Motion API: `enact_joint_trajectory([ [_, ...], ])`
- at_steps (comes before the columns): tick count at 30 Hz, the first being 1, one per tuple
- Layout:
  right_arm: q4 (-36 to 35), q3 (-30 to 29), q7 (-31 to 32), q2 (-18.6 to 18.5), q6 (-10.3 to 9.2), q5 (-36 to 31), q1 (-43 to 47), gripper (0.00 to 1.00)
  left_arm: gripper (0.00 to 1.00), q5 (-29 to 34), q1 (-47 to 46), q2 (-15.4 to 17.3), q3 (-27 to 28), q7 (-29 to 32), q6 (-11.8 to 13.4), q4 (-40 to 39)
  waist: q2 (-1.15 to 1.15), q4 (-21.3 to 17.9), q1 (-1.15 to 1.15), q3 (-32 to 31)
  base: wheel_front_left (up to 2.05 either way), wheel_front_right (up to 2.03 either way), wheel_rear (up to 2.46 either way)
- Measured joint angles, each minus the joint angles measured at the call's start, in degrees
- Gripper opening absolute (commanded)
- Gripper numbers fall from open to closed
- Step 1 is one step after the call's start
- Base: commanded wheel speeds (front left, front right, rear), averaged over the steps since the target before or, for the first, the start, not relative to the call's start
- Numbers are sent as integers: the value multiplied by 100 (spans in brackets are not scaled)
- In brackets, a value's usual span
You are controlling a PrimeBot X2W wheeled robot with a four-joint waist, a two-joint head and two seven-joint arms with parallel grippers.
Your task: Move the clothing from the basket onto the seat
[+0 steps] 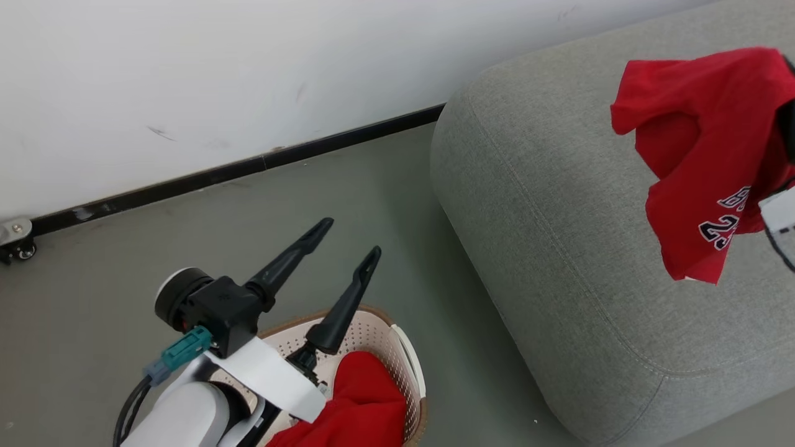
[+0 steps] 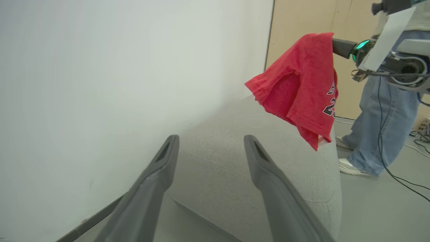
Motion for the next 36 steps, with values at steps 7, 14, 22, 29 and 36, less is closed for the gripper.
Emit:
enact_joint_trajectory([
  [7,415,-327,111,-115,0,137,-512,0,100,48,-1,145,209,1,185,-247,0,79,0,305,0,0,0],
  [14,954,-642,177,-258,0,140,-897,0,100,144,-6,225,272,42,275,-556,0,173,0,638,0,0,0],
  [22,1652,-1115,176,-536,0,158,-1088,0,100,252,-122,352,297,154,323,-849,0,298,0,1017,0,0,0],
  [29,2283,-1427,88,-582,0,268,-1215,0,100,352,-252,443,288,293,323,-1073,0,411,0,1346,0,0,0],
  [36,2442,-1427,-187,-614,0,171,-1328,0,100,417,-444,516,235,437,315,-1269,0,502,0,1661,0,0,0],
])
